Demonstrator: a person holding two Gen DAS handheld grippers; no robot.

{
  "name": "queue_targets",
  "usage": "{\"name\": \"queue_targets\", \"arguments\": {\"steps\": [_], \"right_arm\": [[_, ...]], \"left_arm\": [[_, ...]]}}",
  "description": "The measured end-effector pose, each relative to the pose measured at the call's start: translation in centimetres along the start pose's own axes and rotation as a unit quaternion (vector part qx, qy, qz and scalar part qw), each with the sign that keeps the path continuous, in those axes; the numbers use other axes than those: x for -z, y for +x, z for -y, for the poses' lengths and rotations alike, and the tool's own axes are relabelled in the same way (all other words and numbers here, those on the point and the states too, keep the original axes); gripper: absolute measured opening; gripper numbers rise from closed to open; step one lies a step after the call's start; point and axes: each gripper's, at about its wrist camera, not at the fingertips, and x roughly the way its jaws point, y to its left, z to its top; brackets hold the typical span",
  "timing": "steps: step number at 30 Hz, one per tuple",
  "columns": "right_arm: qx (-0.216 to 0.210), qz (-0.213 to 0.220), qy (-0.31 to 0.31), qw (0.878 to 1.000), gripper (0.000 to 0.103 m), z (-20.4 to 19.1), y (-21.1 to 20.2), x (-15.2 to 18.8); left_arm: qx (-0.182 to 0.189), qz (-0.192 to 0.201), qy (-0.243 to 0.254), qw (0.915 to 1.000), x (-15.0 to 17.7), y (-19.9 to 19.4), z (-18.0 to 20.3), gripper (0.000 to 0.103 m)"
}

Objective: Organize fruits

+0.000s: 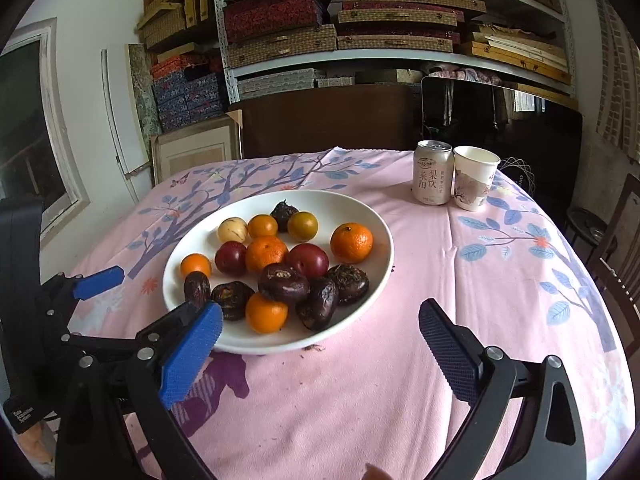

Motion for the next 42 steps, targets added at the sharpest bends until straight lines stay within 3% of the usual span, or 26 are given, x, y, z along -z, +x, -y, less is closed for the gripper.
{"name": "queue_targets", "arguments": {"steps": [8,16,19,25,28,42], "right_arm": [[-0.023,-0.007,0.018,1.000,0.099,0.6,-1.1,1.2],[-0.020,-0.011,0.008,1.000,0.099,0.2,-1.2,1.4],[-0.019,-0.015,0.002,1.000,0.099,-0.1,-1.2,1.5],[-0.012,-0.018,-0.002,1.000,0.099,-0.3,-1.2,1.5],[-0.010,-0.017,-0.002,1.000,0.099,-0.2,-1.2,1.5],[-0.007,-0.020,-0.002,1.000,0.099,-0.1,-1.1,1.5]], "left_arm": [[0.033,0.014,-0.056,0.9978,0.7,-2.0,-1.6,0.098],[0.048,-0.004,-0.070,0.9963,0.9,-1.2,-2.2,0.098],[0.072,-0.015,-0.075,0.9945,0.9,-0.8,-2.3,0.099],[0.008,0.024,-0.028,0.9993,1.2,-1.6,-1.0,0.099],[-0.003,0.024,-0.016,0.9996,1.2,-1.7,-0.6,0.098],[0.007,-0.003,-0.018,0.9998,1.2,-0.8,-0.6,0.099]]}}
